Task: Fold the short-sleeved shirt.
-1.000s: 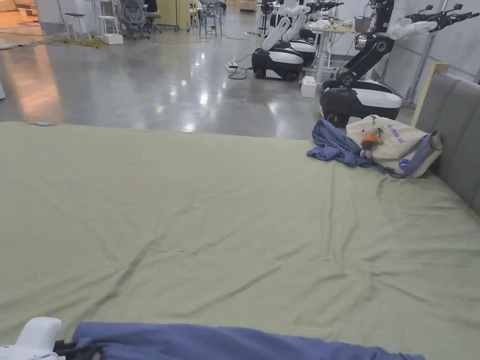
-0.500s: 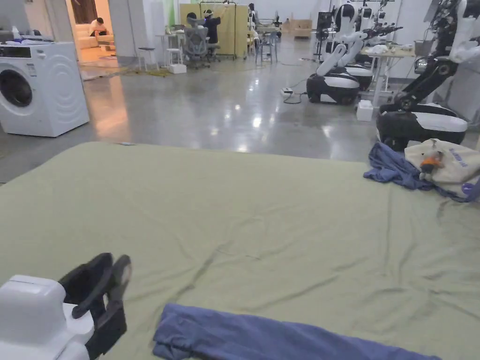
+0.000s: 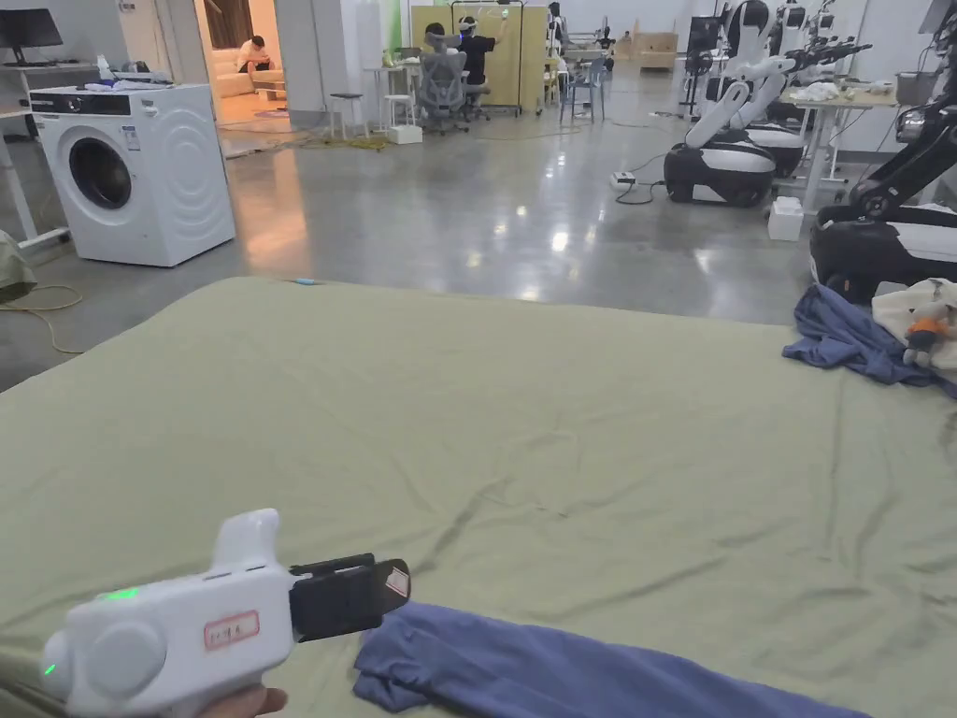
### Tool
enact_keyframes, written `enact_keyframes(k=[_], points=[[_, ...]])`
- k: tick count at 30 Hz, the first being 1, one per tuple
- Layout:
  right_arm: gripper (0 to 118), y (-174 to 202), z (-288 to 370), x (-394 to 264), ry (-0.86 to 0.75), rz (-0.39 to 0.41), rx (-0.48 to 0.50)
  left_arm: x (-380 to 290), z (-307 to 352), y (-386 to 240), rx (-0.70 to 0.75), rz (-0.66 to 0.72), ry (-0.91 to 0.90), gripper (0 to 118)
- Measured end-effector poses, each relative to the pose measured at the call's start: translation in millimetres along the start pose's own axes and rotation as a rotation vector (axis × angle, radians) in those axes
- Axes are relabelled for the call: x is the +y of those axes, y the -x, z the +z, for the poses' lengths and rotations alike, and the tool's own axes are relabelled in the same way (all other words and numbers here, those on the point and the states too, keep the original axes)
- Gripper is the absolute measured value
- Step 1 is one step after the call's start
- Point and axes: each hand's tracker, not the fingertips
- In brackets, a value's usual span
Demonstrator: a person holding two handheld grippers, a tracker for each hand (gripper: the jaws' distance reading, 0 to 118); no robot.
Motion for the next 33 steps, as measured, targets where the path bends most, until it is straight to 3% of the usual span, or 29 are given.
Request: enact_keyframes(k=[2, 4, 9, 11, 14, 16, 21, 22, 23, 24, 26, 27, 30, 33], points=[[1, -4, -6, -4, 0.020, -0.005, 0.002, 0, -48, 37, -0.133, 0.268, 0.180, 118], [1, -6, -9, -9, 0.040, 0.000, 0.009, 12, -95, 67, -0.188, 0.382, 0.284, 118], [1, -4, -20, -16, 0.086, 0.002, 0.002, 21, -113, 105, -0.076, 0.412, 0.304, 118], [1, -2, -24, -18, 0.097, 0.002, 0.028, 16, -118, 117, -0.179, 0.487, 0.261, 118], [1, 2, -33, -20, 0.122, -0.007, 0.065, 12, -111, 124, -0.205, 0.457, 0.292, 118], [1, 7, -37, -22, 0.127, -0.015, 0.072, 11, -128, 118, -0.217, 0.469, 0.295, 118], [1, 12, -45, -24, 0.141, -0.042, 0.096, 0, -174, 96, -0.404, 0.535, 0.401, 118], [1, 13, -44, -24, 0.137, -0.046, 0.096, 0, -180, 92, -0.418, 0.530, 0.416, 113], [1, 13, -43, -24, 0.135, -0.045, 0.096, 2, -174, 87, -0.364, 0.540, 0.408, 82], [1, 13, -44, -24, 0.143, -0.045, 0.105, -3, -165, 89, -0.259, 0.609, 0.376, 13], [1, 10, -45, -28, 0.173, -0.061, 0.128, -3, -159, 92, -0.164, 0.605, 0.289, 12], [1, 11, -45, -30, 0.185, -0.065, 0.121, 2, -163, 87, -0.259, 0.560, 0.355, 12], [1, 9, -44, -32, 0.203, -0.082, 0.136, 22, -143, 74, -0.224, 0.434, 0.353, 12], [1, 7, -44, -33, 0.208, -0.081, 0.143, 46, -134, 75, -0.182, 0.426, 0.351, 12]])
